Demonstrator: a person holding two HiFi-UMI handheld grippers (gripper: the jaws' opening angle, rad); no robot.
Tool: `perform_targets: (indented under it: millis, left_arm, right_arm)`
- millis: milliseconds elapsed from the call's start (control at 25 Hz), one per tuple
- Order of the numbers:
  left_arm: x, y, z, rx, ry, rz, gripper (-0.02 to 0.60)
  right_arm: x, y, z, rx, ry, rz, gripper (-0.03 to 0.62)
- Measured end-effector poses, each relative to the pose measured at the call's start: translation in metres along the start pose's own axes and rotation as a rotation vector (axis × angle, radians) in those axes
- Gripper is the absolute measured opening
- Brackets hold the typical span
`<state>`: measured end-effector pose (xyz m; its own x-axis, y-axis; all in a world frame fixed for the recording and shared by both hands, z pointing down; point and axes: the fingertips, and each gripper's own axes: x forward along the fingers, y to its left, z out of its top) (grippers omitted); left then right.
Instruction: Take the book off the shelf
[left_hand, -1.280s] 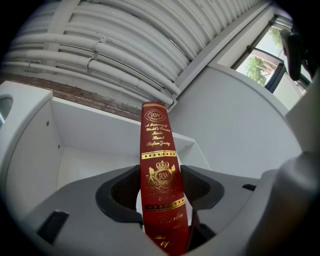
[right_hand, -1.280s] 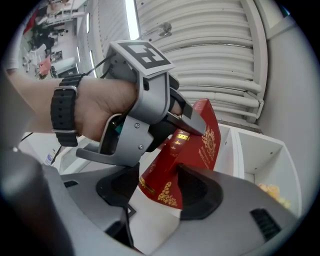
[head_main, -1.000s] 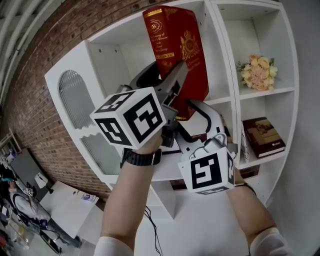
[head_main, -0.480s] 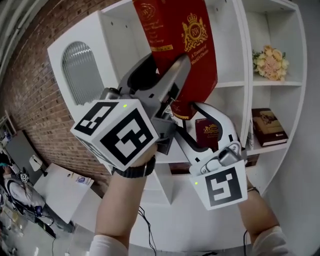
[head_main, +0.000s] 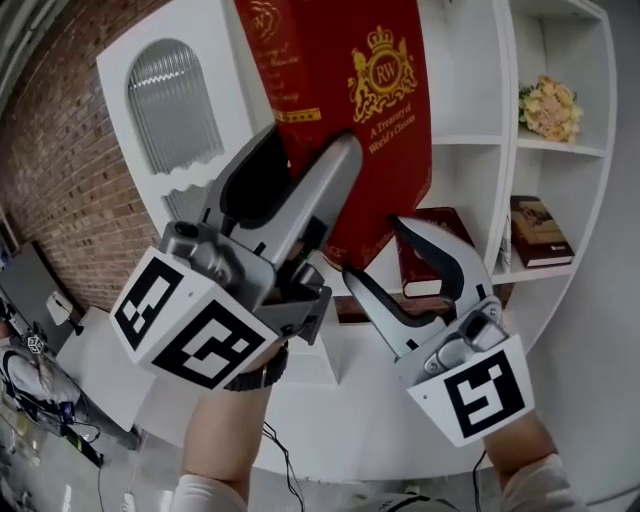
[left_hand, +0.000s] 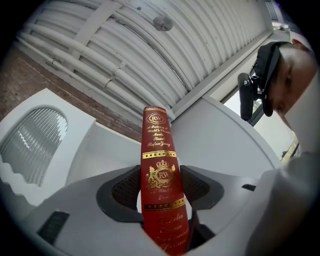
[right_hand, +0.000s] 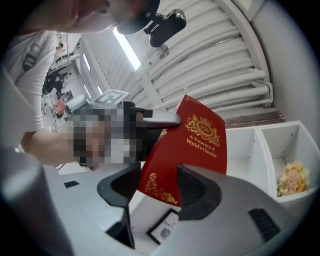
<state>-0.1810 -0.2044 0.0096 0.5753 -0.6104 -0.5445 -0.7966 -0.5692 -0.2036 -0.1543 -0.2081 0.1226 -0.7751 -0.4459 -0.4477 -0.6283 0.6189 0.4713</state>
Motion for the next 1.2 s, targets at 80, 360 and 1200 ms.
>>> perform_targets:
  millis: [80, 360, 1200]
  left_arm:
    - [-0.016, 0.0, -0.004, -0.014, 0.001, -0.006, 0.253]
    - [-0.067, 0.001, -0.033, -0.058, 0.035, -0.005, 0.253]
    - [-0.193, -0.013, -0.163, -0.249, 0.199, 0.1, 0.252]
  right_arm:
    - [-0.005, 0.014, -0.001, 0.043, 0.002, 0.023, 0.23]
    - [-0.029, 0.051, -0.009, 0.221, -0.002, 0.139, 0.212]
    - [-0.083, 0.1, -0.113, 0.484, 0.22, 0.01, 0.075]
